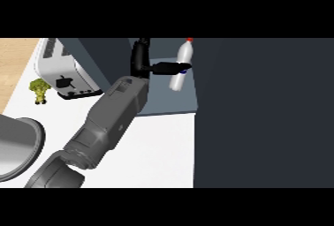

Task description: Pick up the bottled water, place it into the cabinet and close the cabinet

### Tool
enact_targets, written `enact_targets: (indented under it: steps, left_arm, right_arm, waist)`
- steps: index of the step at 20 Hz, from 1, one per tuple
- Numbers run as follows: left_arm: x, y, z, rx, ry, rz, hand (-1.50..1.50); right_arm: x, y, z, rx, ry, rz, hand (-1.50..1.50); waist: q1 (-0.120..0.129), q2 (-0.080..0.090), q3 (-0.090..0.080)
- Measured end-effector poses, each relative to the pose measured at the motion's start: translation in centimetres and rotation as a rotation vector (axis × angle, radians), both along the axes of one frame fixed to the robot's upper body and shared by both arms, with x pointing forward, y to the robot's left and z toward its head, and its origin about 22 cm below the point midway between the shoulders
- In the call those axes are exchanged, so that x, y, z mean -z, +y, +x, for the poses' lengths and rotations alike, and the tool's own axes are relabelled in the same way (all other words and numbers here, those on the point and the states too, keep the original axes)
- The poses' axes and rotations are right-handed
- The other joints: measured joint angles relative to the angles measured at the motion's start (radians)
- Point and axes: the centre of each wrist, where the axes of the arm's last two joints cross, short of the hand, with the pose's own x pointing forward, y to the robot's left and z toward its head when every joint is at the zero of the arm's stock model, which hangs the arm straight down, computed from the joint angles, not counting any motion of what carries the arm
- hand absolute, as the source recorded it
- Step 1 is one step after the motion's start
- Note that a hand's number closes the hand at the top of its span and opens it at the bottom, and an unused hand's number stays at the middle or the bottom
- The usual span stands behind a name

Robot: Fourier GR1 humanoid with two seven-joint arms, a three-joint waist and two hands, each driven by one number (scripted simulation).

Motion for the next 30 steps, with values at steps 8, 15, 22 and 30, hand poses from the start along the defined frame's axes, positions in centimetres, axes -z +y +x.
enact_targets:
  steps: [8,15,22,30]
  left_arm:
    - [0.2,-0.8,-1.1,0.035,-0.020,-0.080,-1.50]
    - [2.5,-1.8,-4.6,0.122,0.012,-0.144,-1.50]
    - [5.0,-2.7,-10.6,0.183,0.022,-0.212,-1.50]
    - [6.4,-1.9,-17.7,0.252,0.038,-0.287,1.50]
  right_arm:
    - [0.0,0.1,0.0,-0.002,0.012,0.000,-1.50]
    - [-0.2,0.0,0.1,0.028,0.015,0.000,-1.50]
    - [-0.1,-0.1,-0.6,0.050,0.031,0.000,-1.50]
    - [-0.1,-0.2,-0.5,0.039,0.014,-0.003,1.50]
  waist:
    - [0.014,-0.013,0.001]
    - [0.044,-0.022,0.001]
    - [0.067,-0.026,0.001]
    - [0.075,-0.023,0.001]
